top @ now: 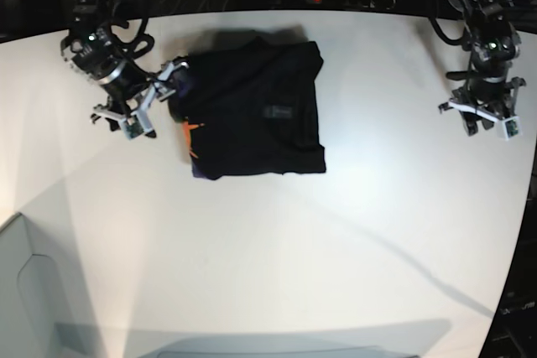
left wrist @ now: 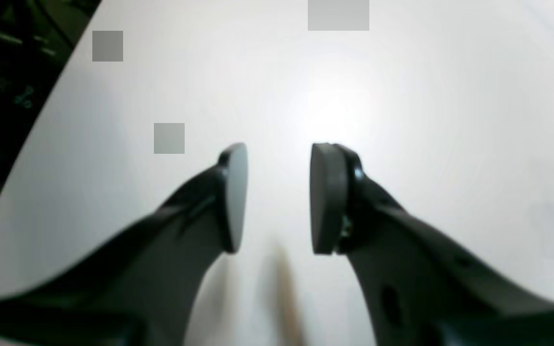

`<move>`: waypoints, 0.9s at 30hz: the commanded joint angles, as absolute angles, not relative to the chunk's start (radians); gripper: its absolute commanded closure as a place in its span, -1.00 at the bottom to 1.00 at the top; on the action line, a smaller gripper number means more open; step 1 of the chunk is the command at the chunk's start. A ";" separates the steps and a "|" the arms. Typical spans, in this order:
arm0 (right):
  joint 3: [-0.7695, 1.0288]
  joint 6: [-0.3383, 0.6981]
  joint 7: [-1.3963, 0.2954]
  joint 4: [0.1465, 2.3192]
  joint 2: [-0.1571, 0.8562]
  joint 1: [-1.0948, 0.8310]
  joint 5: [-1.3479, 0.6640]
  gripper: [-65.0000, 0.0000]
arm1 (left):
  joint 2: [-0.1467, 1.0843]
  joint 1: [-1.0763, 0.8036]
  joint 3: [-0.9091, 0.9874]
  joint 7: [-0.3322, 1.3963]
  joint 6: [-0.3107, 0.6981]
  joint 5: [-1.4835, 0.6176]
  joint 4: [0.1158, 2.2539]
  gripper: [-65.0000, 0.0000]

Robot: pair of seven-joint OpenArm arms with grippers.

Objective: Fold the T-shirt properly
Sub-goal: 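Push the bundle's edge with the right gripper to square it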

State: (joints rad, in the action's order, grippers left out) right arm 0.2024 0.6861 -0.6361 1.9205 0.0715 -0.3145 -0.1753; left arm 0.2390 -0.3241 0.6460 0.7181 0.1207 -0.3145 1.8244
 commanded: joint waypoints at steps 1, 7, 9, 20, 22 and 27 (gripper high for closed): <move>0.205 0.698 -0.611 1.959 0.059 -0.317 -0.199 -0.13 | 0.257 -0.335 0.654 0.696 0.119 -0.314 1.844 0.34; 0.148 0.698 -0.611 1.956 -0.002 -0.337 -0.191 -0.13 | 0.257 -0.344 0.654 0.694 0.119 -0.314 1.844 0.34; 0.133 0.698 -0.611 1.911 -0.002 -0.338 -0.189 -0.13 | 0.257 -0.346 0.654 0.696 0.119 -0.314 1.844 0.34; 0.351 0.698 -0.611 1.928 -0.001 -0.306 -0.197 -0.13 | 0.259 -0.346 0.702 0.696 0.120 -0.314 1.831 0.34; 0.343 0.698 -0.611 1.956 -0.004 -0.309 -0.197 -0.13 | 0.259 -0.346 0.699 0.696 0.120 -0.314 1.831 0.34; 0.234 0.698 -0.611 1.971 -0.007 -0.340 -0.197 -0.13 | 0.255 -0.346 0.699 0.696 0.120 -0.314 1.831 0.34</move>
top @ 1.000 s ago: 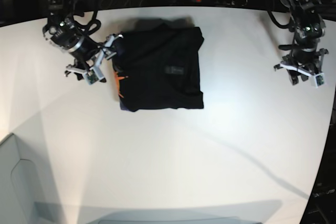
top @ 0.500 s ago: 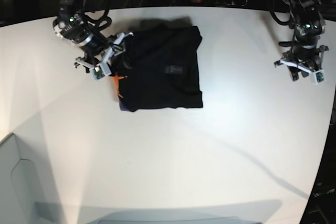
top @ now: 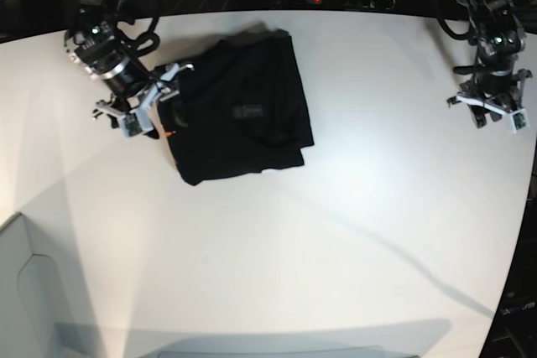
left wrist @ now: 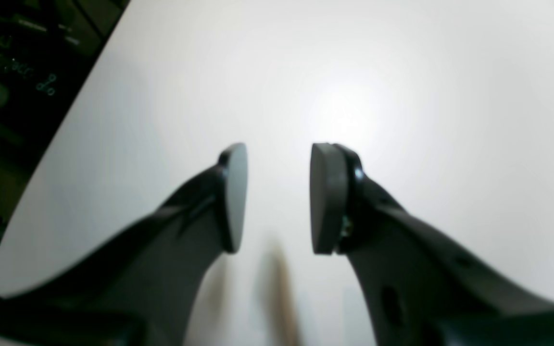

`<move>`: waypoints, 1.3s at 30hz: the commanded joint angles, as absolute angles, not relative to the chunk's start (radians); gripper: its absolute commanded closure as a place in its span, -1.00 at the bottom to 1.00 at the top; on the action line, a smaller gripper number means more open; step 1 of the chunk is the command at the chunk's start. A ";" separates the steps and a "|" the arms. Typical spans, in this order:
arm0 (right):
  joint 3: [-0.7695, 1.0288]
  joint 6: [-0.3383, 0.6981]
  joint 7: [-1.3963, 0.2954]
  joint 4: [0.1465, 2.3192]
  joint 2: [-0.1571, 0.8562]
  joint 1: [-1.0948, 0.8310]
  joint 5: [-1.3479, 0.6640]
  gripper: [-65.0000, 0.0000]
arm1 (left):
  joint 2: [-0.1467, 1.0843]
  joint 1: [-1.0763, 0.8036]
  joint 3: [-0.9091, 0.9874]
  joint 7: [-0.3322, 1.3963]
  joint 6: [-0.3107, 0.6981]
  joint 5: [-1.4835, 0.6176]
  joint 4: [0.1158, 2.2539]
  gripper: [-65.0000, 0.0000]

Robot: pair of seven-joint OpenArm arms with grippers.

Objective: Fold the T-shirt properly
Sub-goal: 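Push the bundle's edge with the right gripper to square it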

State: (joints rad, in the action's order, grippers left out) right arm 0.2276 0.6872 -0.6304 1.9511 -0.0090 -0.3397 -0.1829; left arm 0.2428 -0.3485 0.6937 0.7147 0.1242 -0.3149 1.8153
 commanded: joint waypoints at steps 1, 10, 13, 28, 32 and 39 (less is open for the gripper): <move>0.199 0.698 -0.611 1.977 -0.007 -0.348 -0.196 -0.13 | 0.255 -0.346 0.699 0.696 0.120 -0.314 1.831 0.34; -0.116 0.698 -0.608 1.972 -0.007 -0.392 -0.191 -0.13 | 0.251 -0.360 0.694 0.694 0.120 -0.314 1.831 0.34; -0.189 0.698 -0.607 1.948 0.010 -0.394 -0.191 -0.13 | 0.251 -0.360 0.694 0.694 0.120 -0.314 1.831 0.34; -0.374 0.698 -0.602 1.868 0.087 -0.435 -0.191 -0.13 | 0.251 -0.357 0.694 0.693 0.120 -0.314 1.831 0.34; -0.377 0.698 -0.599 1.827 0.085 -0.429 -0.191 -0.13 | 0.251 -0.358 0.694 0.691 0.120 -0.315 1.831 0.34; -0.378 0.682 -0.495 1.827 0.101 -0.440 -0.191 -0.13 | 0.251 -0.375 0.696 0.688 0.120 -0.315 1.831 0.34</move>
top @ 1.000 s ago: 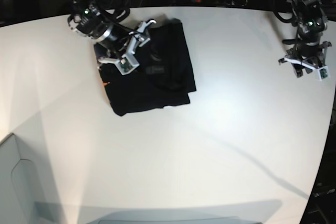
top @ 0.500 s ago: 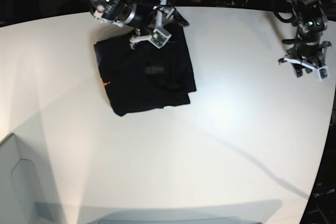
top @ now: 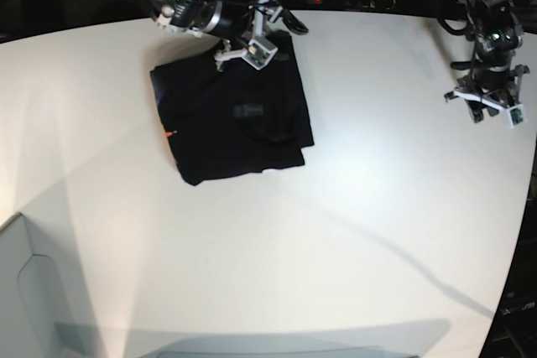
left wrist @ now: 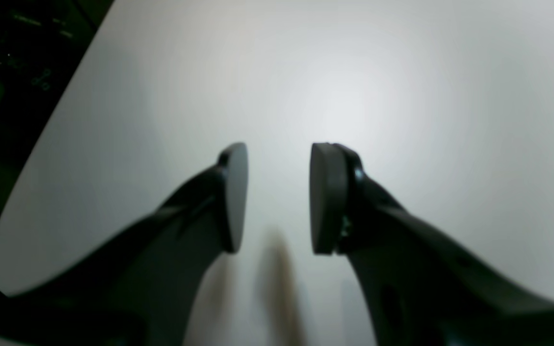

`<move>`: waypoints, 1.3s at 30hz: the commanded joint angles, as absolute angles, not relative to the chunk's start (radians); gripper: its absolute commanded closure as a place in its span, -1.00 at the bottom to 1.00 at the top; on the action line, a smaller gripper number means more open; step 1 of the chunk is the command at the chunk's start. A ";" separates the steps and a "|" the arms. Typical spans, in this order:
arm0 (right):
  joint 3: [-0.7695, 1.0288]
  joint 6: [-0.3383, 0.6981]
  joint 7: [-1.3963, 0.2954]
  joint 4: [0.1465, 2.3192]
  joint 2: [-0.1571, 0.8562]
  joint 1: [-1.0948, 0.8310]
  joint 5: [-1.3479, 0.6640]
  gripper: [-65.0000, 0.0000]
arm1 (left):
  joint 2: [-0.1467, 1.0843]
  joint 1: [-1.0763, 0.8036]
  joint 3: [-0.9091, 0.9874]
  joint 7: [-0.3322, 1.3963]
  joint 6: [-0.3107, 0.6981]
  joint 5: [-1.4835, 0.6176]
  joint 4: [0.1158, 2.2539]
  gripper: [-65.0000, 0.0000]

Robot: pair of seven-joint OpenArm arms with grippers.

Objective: Fold the T-shirt properly
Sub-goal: 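Push the bundle's edge with the right gripper to square it, then grasp the bundle's edges with both grippers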

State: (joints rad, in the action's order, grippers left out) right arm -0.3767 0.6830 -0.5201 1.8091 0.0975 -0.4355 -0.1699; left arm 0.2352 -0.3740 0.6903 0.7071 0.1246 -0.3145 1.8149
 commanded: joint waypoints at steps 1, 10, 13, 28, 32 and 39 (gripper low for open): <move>-0.383 0.661 -0.489 1.827 0.108 -0.440 -0.193 -0.13 | 0.251 -0.375 0.696 0.688 0.120 -0.315 1.831 0.34; -0.377 0.622 -0.461 1.819 0.114 -0.437 -0.189 -0.13 | 0.251 -0.375 0.699 0.688 0.120 -0.315 1.831 0.34; -0.377 0.622 -0.430 1.797 0.114 -0.433 -0.189 -0.13 | 0.252 -0.375 0.697 0.688 0.120 -0.315 1.831 0.34; -0.377 0.621 -0.341 1.712 0.120 -0.427 -0.189 0.53 | 0.255 -0.375 0.697 0.688 0.120 -0.315 1.831 0.34; -0.377 0.621 -0.341 1.712 0.120 -0.427 -0.189 1.00 | 0.255 -0.374 0.699 0.688 0.120 -0.315 1.833 0.34; -0.383 0.621 -0.340 1.765 0.120 -0.453 -0.191 1.00 | 0.254 -0.374 0.697 0.688 0.120 -0.315 1.840 0.34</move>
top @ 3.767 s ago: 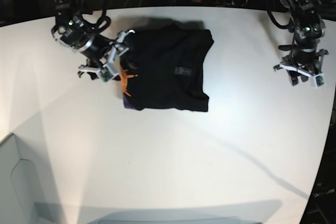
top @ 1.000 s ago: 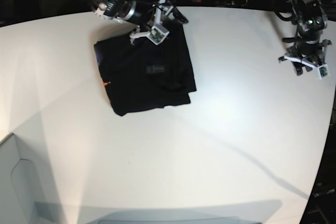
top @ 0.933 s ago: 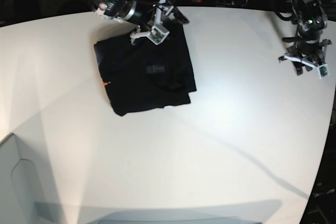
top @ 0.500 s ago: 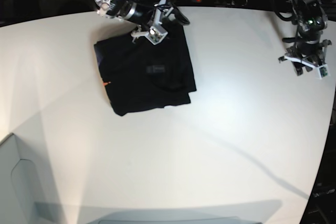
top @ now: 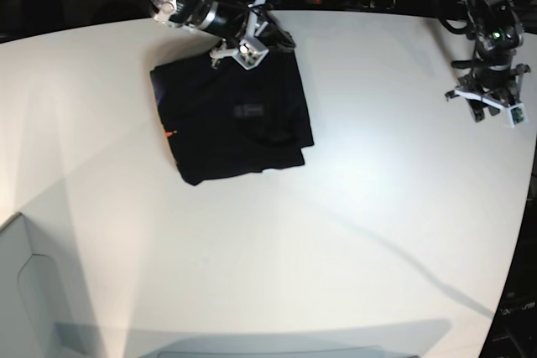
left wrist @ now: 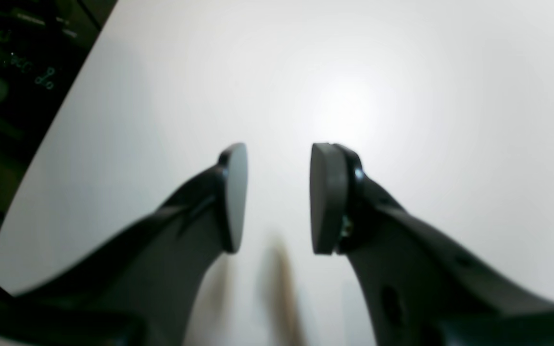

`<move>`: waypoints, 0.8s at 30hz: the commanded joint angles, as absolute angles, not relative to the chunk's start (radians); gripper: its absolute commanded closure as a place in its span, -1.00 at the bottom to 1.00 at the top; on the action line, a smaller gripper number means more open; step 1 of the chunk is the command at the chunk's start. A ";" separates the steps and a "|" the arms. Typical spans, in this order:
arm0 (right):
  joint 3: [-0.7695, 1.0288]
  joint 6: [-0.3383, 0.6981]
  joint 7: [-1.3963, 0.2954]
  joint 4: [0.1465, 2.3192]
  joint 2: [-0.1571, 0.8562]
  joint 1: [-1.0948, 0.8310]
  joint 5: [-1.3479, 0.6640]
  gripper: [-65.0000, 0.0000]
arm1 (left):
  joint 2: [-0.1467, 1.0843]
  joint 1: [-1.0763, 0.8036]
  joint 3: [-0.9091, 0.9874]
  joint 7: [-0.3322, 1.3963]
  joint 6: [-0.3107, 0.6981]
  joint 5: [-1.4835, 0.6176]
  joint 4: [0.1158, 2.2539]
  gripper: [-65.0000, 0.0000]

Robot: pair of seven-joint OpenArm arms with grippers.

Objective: Fold the T-shirt properly
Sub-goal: 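Grasp the bundle's edges with both grippers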

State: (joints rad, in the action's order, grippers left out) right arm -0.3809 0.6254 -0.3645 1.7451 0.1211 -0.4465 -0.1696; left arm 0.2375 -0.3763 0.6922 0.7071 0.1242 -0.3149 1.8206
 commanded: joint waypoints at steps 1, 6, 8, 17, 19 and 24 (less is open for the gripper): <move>-0.383 0.621 -0.340 1.779 0.120 -0.460 -0.191 1.00 | 0.254 -0.374 0.697 0.688 0.120 -0.315 1.842 0.34; -0.386 0.621 -0.340 1.824 0.120 -0.476 -0.191 1.00 | 0.252 -0.371 0.700 0.688 0.120 -0.332 1.851 0.34; -0.386 0.621 -0.344 1.819 0.120 -0.475 -0.191 1.00 | 0.252 -0.374 0.699 0.693 0.120 -0.394 1.874 0.34; -0.354 0.621 -0.348 1.862 0.171 -0.453 -0.197 1.00 | 0.232 -0.447 0.498 0.697 0.120 -0.792 1.998 0.33; -0.315 0.621 -0.348 1.891 0.177 -0.455 -0.197 1.00 | 0.219 -0.447 0.403 0.697 0.119 -0.829 1.994 0.31; -0.145 0.622 -0.349 1.940 0.171 -0.461 -0.199 0.87 | 0.185 -0.441 0.179 0.693 0.119 -0.785 1.994 -0.09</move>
State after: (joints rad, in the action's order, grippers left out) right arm -0.1410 0.6243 -0.3737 1.9217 0.1692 -0.4587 -0.1814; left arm 0.1780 -0.4458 0.1650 0.7158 0.1131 -0.7738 1.9766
